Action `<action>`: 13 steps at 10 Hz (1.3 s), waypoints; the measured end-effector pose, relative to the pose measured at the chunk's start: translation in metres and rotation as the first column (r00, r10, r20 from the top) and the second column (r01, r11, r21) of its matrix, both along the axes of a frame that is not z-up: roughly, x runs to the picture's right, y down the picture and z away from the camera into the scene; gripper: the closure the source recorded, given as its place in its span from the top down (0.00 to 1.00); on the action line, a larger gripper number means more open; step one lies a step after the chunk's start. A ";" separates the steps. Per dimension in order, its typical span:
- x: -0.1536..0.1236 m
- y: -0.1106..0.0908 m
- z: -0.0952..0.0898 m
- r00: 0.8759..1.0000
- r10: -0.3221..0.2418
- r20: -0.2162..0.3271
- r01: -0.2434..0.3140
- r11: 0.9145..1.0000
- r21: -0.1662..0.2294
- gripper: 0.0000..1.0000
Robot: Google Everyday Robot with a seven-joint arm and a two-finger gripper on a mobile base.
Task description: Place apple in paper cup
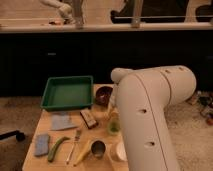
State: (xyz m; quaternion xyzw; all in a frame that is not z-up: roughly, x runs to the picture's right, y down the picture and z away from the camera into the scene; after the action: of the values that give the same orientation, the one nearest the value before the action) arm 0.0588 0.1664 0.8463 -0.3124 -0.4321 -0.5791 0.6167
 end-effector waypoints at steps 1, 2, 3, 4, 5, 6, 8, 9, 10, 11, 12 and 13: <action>-0.001 -0.003 -0.002 1.000 -0.005 0.003 0.005 1.000 0.008 0.00; -0.001 -0.007 -0.003 1.000 -0.009 0.006 0.009 1.000 0.017 0.00; -0.001 -0.011 -0.003 1.000 -0.010 0.007 0.010 1.000 0.024 0.00; -0.001 -0.014 -0.003 1.000 -0.011 0.007 0.011 0.999 0.030 0.00; 0.000 -0.021 -0.002 1.000 -0.015 0.007 0.014 0.999 0.043 0.00; -0.001 -0.028 -0.001 1.000 -0.019 0.008 0.018 0.998 0.055 0.00; -0.004 -0.047 -0.007 0.999 -0.032 0.010 0.031 0.996 0.086 0.00; -0.005 -0.057 -0.012 0.999 -0.038 0.006 0.037 0.994 0.102 0.00; -0.005 -0.062 -0.015 0.999 -0.044 0.002 0.044 0.993 0.112 0.00; -0.007 -0.068 -0.020 0.998 -0.055 -0.004 0.055 0.990 0.127 0.00; -0.007 -0.074 -0.029 0.998 -0.063 -0.010 0.063 0.988 0.142 0.00; -0.007 -0.079 -0.037 0.998 -0.069 -0.015 0.070 0.985 0.156 0.00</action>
State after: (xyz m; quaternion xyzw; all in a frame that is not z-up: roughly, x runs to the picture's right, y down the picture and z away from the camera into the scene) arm 0.0513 0.0876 0.8094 -0.2808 -0.3711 -0.6307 0.6210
